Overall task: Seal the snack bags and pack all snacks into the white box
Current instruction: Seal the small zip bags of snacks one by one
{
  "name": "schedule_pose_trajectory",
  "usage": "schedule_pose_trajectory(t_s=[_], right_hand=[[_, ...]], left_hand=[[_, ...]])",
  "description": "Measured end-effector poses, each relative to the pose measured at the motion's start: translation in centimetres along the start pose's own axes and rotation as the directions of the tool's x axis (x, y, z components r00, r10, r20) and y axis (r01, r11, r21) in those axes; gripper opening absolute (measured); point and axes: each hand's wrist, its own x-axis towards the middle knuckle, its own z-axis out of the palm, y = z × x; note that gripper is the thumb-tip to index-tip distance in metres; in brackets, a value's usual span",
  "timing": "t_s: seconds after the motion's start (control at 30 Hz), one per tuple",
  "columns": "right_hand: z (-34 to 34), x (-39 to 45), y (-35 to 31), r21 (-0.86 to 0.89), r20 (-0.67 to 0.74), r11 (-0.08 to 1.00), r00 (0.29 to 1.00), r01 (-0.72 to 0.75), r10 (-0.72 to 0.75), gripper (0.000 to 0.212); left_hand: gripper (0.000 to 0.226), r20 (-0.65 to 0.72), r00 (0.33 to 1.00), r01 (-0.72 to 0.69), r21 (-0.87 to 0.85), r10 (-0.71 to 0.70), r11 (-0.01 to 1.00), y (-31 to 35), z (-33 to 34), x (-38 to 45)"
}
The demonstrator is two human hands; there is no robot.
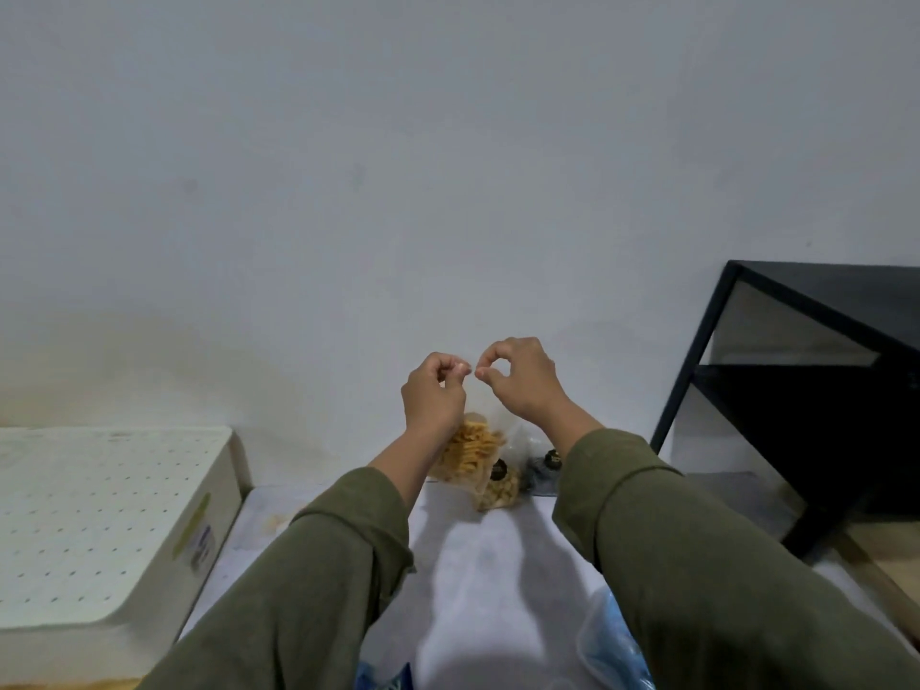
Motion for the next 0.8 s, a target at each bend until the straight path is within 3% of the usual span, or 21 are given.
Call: schedule_pose_trajectory(t_s=[0.23, 0.47, 0.7, 0.8], right_hand=[[0.9, 0.3, -1.2, -0.044, -0.036, 0.998, 0.999, -0.035, 0.034, 0.008], [1.1, -0.3, -1.4, 0.016, -0.082, 0.995, 0.992, -0.096, 0.097, 0.008], [0.8, -0.2, -2.0, -0.061, -0.111, 0.995, 0.991, -0.077, 0.070, 0.007], [0.9, -0.5, -2.1, -0.043, -0.114, 0.996, 0.991, -0.072, 0.067, 0.008]], left_hand=[[0.014, 0.061, 0.997, -0.058, 0.051, 0.054, 0.997, 0.6, -0.7, 1.0], [0.015, 0.027, 0.999, -0.022, -0.004, 0.022, 1.000, 0.2, -1.4, 1.3], [0.007, 0.183, 0.972, -0.150, -0.003, 0.148, 0.989, -0.1, -2.4, 1.6], [0.005, 0.159, 0.978, -0.144, 0.069, 0.131, 0.987, 0.3, -2.4, 2.0]])
